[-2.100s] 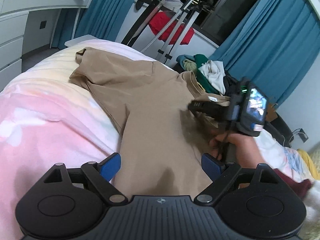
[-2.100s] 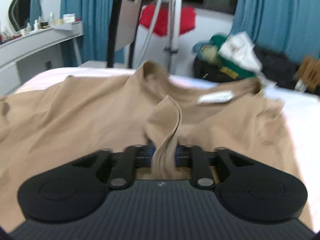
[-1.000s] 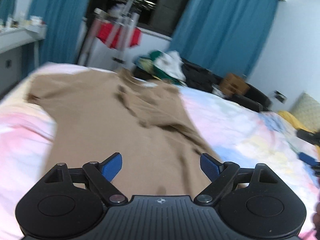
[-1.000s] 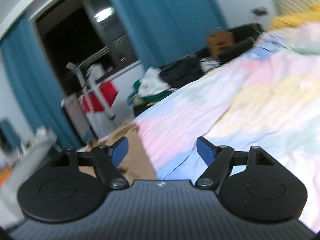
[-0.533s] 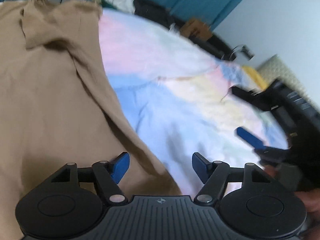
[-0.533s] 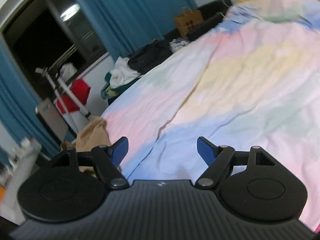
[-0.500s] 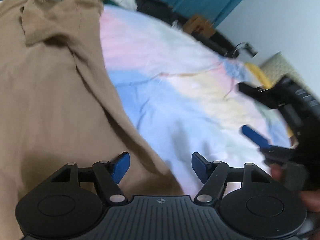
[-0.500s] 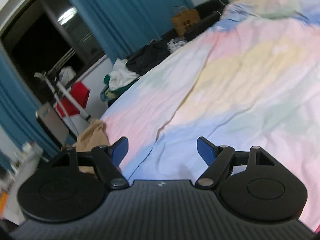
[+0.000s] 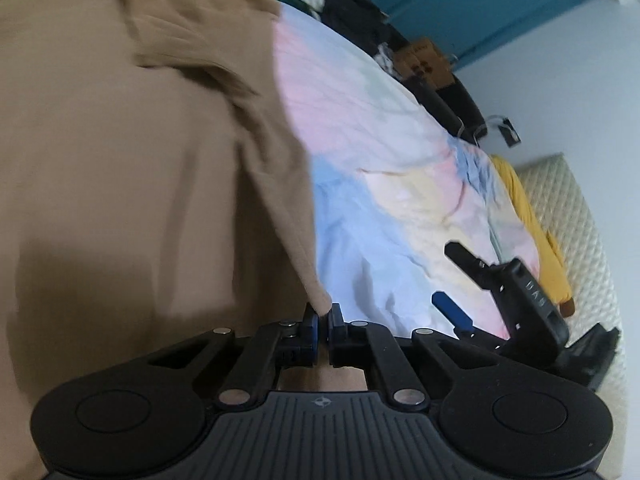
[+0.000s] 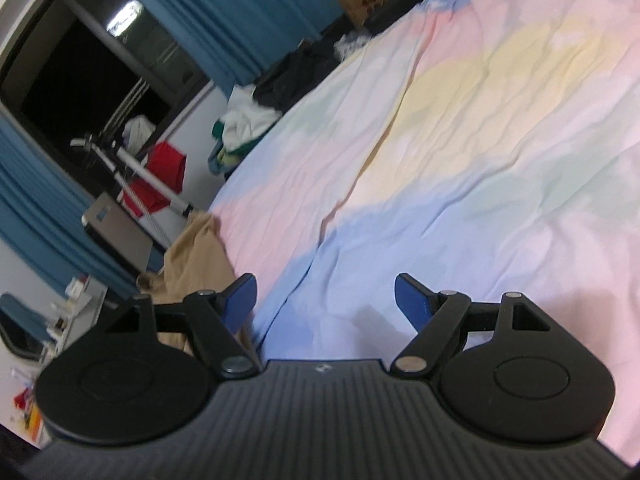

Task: Fold clothes

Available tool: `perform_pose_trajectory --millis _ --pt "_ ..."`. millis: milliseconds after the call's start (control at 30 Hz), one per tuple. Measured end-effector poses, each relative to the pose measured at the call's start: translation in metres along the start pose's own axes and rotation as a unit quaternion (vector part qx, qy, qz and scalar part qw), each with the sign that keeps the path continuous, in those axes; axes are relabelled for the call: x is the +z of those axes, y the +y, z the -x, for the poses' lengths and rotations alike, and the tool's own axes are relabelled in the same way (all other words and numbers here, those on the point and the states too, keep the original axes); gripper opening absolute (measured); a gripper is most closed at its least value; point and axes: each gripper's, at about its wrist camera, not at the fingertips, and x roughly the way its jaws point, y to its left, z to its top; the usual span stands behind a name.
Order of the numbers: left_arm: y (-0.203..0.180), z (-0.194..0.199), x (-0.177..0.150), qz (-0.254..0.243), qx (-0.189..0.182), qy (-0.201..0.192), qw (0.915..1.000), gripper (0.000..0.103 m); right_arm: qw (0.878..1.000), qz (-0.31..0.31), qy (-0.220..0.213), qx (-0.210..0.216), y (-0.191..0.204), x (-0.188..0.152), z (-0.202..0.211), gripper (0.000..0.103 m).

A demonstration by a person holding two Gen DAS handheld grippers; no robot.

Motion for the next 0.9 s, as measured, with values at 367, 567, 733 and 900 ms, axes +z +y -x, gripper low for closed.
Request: perform_pose_trajectory --millis 367,567,733,900 --pt "0.096 0.033 -0.01 0.047 0.006 -0.021 0.9986 0.012 0.993 0.079 0.084 0.004 0.037 -0.026 -0.023 0.078" --pt "0.096 0.051 -0.02 0.013 -0.019 -0.068 0.9974 0.038 0.978 0.093 0.173 0.064 0.048 -0.044 -0.04 0.079" --pt "0.08 0.048 -0.017 -0.043 0.014 -0.093 0.9947 0.044 0.951 0.143 0.246 0.125 0.065 -0.066 -0.038 0.077" --pt "0.088 0.056 -0.014 -0.032 0.024 -0.102 0.994 0.044 0.924 0.223 0.29 0.112 0.082 -0.093 -0.025 0.064"
